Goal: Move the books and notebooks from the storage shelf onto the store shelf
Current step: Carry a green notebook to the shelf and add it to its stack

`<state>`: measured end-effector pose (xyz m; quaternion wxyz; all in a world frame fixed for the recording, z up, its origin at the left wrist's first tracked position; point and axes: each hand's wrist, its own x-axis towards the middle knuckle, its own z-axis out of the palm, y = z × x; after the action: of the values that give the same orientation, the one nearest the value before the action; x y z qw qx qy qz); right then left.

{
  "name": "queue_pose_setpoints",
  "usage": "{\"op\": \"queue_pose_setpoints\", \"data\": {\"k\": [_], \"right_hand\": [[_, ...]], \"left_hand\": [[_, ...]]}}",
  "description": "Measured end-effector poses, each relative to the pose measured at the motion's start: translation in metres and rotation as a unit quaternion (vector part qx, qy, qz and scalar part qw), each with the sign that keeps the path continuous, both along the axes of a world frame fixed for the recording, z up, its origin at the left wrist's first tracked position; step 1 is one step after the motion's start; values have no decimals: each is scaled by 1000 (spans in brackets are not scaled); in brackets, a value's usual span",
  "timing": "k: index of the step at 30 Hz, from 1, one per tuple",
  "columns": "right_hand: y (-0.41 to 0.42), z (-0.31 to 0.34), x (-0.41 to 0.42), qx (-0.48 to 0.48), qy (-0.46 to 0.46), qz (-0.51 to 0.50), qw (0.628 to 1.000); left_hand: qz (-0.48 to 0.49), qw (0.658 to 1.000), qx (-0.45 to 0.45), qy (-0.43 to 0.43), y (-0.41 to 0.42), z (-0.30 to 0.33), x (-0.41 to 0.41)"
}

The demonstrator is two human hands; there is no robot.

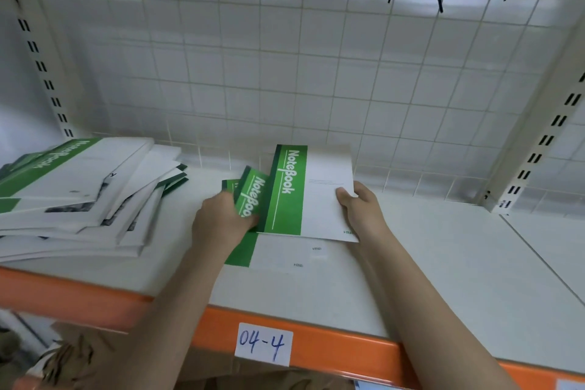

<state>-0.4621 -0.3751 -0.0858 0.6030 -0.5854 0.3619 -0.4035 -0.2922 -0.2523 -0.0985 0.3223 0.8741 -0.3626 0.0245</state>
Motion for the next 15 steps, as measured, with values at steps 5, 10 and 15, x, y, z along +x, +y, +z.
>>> {"op": "queue_pose_setpoints", "data": {"k": [5, 10, 15], "right_hand": [[5, -1, 4, 22, -28, 10, 999], [12, -4, 10, -15, -8, 35, 999], [11, -1, 7, 10, -32, 55, 998]], "left_hand": [[-67, 975, -205, 60, -3, 8, -8], [-111, 879, -326, 329, -2, 14, -8], [-217, 808, -365, 408, 1, 21, -19]]}}
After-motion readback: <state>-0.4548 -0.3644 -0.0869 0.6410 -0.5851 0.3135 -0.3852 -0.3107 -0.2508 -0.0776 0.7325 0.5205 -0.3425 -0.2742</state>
